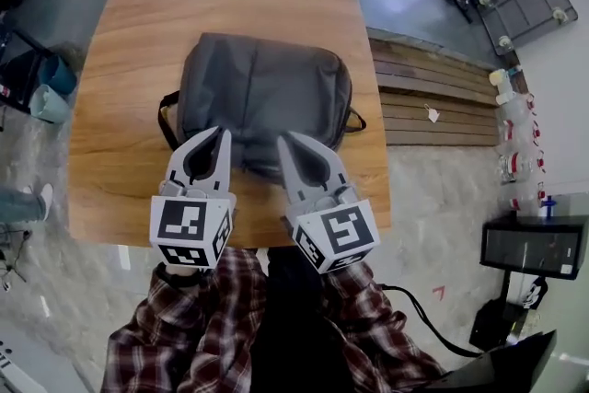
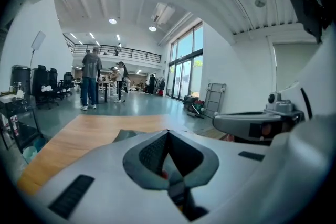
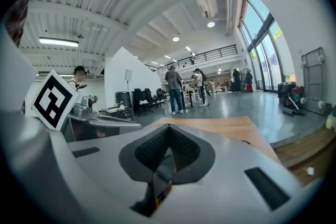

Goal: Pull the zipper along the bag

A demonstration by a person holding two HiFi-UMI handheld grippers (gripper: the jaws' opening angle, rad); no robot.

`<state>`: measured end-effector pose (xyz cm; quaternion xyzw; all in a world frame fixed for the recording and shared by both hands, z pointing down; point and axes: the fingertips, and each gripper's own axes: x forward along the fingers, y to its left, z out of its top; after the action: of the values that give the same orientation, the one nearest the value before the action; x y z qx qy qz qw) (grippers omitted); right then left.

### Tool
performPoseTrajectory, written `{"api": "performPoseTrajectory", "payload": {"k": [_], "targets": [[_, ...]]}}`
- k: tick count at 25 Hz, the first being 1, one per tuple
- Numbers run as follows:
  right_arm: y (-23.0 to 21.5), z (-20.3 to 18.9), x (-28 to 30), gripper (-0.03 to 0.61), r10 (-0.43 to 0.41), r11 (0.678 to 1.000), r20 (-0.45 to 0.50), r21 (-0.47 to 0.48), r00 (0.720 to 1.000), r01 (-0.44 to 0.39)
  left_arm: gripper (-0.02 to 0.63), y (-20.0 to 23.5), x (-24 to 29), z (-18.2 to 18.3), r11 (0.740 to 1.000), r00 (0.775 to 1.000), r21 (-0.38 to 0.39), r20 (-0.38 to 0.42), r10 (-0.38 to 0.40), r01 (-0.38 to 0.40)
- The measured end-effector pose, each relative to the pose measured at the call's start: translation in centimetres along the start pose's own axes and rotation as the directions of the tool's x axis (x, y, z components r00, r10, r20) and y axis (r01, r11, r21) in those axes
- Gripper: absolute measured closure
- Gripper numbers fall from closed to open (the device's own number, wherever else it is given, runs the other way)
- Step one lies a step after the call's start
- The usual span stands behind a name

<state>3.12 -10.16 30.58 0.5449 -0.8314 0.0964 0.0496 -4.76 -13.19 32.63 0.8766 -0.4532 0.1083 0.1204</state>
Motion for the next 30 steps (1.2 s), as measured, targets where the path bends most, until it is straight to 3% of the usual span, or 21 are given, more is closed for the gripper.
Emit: {"api": "performPoseTrajectory", "payload": {"k": [6, 10, 12, 15, 18, 21, 22, 25, 30], "targets": [[-0.1, -3.4, 1.1, 0.569, -0.075, 0.996, -0.08, 0.047, 0.994, 0.079, 0.606, 0.4, 2.7, -3.4, 0.99, 0.984, 0.068, -0.132, -0.117, 0.127], [-0.5, -7.6, 2.1, 0.569, -0.081, 0.989, -0.198, 0.108, 0.977, 0.104, 0.606, 0.7, 4.7, -7.3, 0.964, 0.951, 0.162, -0.26, -0.165, 0.211], [-0.4, -11.5, 2.7, 0.569, -0.056, 0.977, -0.309, 0.177, 0.95, 0.115, 0.606, 0.9, 5.7, -9.8, 0.941, 0.923, 0.201, -0.332, -0.195, 0.271], [1.1, -17.7, 3.4, 0.569, 0.047, 0.945, -0.463, 0.308, 0.885, 0.111, 0.606, 1.8, 7.4, -12.9, 0.921, 0.885, 0.209, -0.407, -0.225, 0.33], [3.2, -21.4, 4.3, 0.555, 0.13, 0.918, -0.538, 0.383, 0.833, 0.104, 0.606, 2.7, 8.6, -15.3, 0.911, 0.854, 0.196, -0.463, -0.239, 0.362], [3.9, -24.1, 5.0, 0.513, 0.127, 0.911, -0.591, 0.387, 0.797, 0.142, 0.606, 3.3, 9.3, -17.3, 0.905, 0.83, 0.197, -0.507, -0.234, 0.376], [3.8, -24.9, 5.0, 0.483, 0.11, 0.912, -0.606, 0.377, 0.788, 0.163, 0.606, 3.4, 9.3, -17.8, 0.906, 0.826, 0.195, -0.514, -0.232, 0.376], [3.1, -26.5, 5.3, 0.472, 0.06, 0.915, -0.631, 0.344, 0.773, 0.21, 0.606, 3.6, 9.5, -18.8, 0.913, 0.819, 0.175, -0.526, -0.229, 0.368], [3.0, -27.4, 6.7, 0.472, 0.017, 0.954, -0.664, 0.235, 0.748, 0.187, 0.606, 4.0, 10.1, -20.1, 0.922, 0.8, 0.126, -0.549, -0.242, 0.366]]}}
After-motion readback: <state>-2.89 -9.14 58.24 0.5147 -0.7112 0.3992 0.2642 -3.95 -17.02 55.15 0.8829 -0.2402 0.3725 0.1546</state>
